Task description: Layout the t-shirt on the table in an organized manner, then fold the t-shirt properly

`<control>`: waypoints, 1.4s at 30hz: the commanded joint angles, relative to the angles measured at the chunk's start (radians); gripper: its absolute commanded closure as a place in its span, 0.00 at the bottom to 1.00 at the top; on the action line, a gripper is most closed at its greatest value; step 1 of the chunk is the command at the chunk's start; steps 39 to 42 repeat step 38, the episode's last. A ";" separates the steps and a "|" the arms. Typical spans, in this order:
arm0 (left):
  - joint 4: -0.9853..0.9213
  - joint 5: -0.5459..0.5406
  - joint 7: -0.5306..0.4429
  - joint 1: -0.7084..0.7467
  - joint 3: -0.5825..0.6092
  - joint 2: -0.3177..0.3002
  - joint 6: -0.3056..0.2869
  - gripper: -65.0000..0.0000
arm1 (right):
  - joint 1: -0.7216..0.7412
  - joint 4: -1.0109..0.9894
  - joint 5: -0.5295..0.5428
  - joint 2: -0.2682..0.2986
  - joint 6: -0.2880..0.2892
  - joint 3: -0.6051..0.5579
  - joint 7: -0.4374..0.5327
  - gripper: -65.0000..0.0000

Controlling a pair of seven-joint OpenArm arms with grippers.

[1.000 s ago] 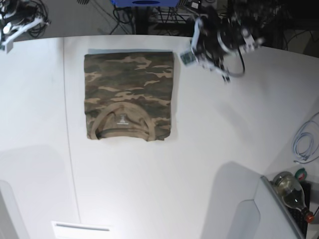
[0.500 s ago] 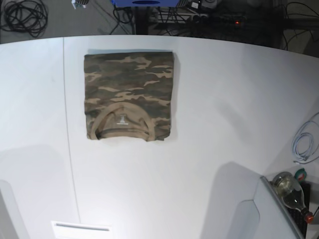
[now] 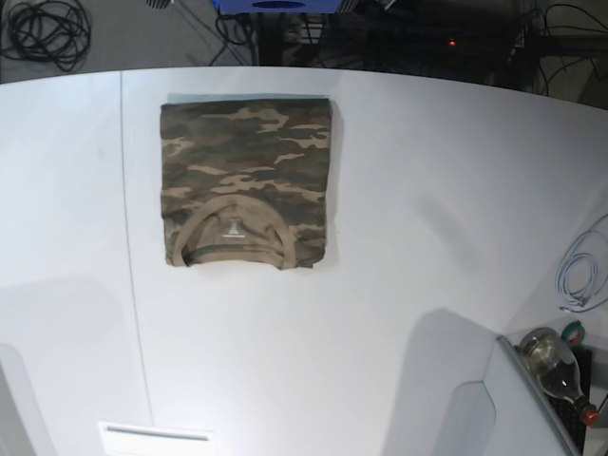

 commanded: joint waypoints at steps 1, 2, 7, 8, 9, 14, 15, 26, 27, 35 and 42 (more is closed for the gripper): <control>-0.005 0.005 0.008 0.019 -0.002 0.013 0.005 1.00 | -0.009 -0.002 -0.002 0.003 -0.001 -0.004 0.002 0.97; -0.005 -0.001 0.008 0.019 -0.007 0.019 0.017 1.00 | -0.008 -0.002 -0.002 0.003 -0.001 -0.004 0.001 0.97; -0.005 -0.003 0.008 0.018 -0.008 0.024 0.027 1.00 | -0.008 0.003 -0.002 0.029 -0.001 -0.004 0.001 0.97; -0.005 -0.003 0.008 0.018 -0.008 0.024 0.027 1.00 | -0.008 0.012 -0.002 0.032 -0.001 -0.004 0.001 0.97; -0.003 -0.004 0.008 0.018 -0.010 0.024 0.027 1.00 | -0.006 0.023 -0.002 0.035 -0.007 0.001 0.001 0.97; -0.006 -0.004 0.008 -0.011 -0.010 0.025 0.027 1.00 | 0.020 0.032 0.002 0.073 -0.007 0.002 0.001 0.97; -0.006 -0.004 0.008 -0.010 -0.010 0.025 0.027 1.00 | 0.023 0.026 0.002 0.076 -0.007 0.004 0.001 0.97; -0.064 -0.004 0.008 -0.018 -0.008 0.033 0.027 1.00 | 0.051 0.032 0.000 0.069 -0.006 -0.004 0.001 0.97; -0.064 -0.004 0.008 -0.018 -0.008 0.033 0.027 1.00 | 0.057 0.032 0.000 0.061 -0.006 -0.004 0.001 0.97; -0.064 -0.004 0.008 -0.016 -0.008 0.034 0.027 1.00 | 0.074 0.032 -0.002 0.049 -0.003 -0.005 0.001 0.97; -0.064 -0.004 0.008 -0.015 -0.008 0.031 0.027 1.00 | 0.072 0.032 -0.003 0.053 -0.003 -0.005 0.001 0.97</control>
